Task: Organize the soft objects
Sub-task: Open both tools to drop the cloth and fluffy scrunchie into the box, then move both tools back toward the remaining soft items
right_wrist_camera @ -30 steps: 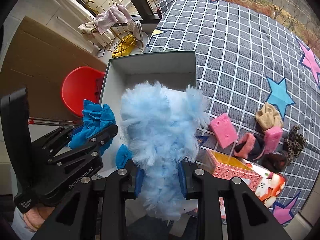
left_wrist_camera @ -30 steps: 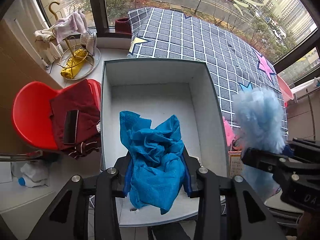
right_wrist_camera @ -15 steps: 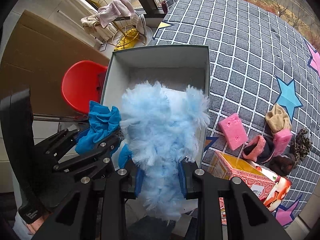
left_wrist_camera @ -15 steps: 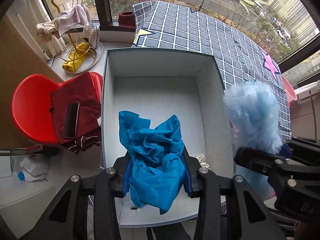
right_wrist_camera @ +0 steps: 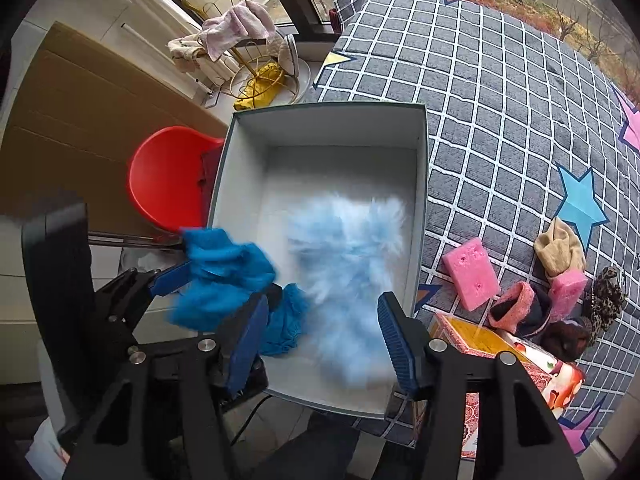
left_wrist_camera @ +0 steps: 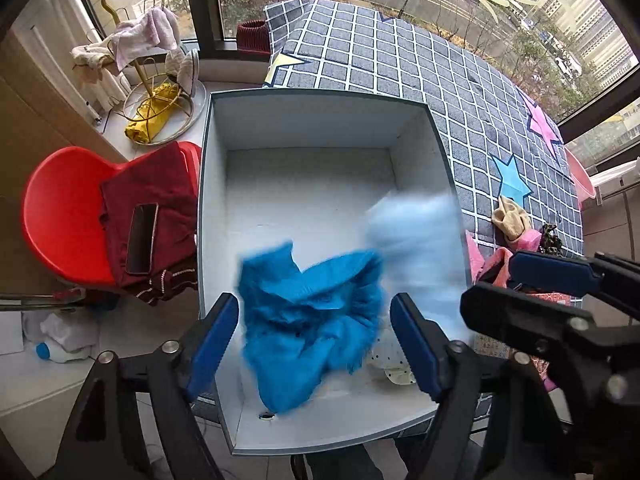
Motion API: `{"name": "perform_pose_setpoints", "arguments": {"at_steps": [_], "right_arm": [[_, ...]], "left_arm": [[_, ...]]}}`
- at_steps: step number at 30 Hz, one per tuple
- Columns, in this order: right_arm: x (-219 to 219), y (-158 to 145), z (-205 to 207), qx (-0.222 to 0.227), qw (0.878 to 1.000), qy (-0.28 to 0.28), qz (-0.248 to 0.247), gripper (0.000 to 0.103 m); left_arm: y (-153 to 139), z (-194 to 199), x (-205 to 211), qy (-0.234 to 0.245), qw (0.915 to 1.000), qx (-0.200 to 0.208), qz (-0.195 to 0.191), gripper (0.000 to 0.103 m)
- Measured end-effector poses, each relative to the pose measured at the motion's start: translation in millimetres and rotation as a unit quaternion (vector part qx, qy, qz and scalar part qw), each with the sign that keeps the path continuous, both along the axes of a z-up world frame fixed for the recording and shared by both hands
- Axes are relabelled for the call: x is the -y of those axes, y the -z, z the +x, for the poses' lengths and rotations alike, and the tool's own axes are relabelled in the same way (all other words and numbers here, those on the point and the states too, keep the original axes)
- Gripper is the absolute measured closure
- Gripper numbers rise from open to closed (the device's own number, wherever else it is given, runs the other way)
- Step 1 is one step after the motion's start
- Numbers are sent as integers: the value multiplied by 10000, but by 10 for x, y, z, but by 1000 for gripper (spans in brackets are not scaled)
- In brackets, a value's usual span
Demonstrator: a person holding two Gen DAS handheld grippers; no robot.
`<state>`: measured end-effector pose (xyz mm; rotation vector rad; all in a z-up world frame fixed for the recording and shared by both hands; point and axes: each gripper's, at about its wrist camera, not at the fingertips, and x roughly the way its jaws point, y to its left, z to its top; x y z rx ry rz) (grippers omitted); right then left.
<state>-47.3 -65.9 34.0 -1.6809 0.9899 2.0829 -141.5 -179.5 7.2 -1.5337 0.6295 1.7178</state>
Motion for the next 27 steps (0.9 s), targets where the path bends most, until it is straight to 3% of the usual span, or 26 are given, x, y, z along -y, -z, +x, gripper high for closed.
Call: {"name": "perform_pose_setpoints", "arguments": {"at_steps": [2,4,5,6,27], "right_arm": [[-4,-13,8,7,10000,10,68,40],[-17,-24,26,16,9999,70,143,12],[-39,-36,39,-9,9998,134,166,11],[-50,-43,49,-24,9997,165,162,11],[-148,-66,322,-93,9986,494,141,11]], "left_arm": [[4,-3,5,-32,10000,18,12,18],[25,-13,1,-49,10000,72,-30,15],[37,-23,-2,-71,9999,113,-46,4],[50,-28,-2,-80,9998,141,-71,1],[35,110,-73,34,9995,258,-180,1]]}}
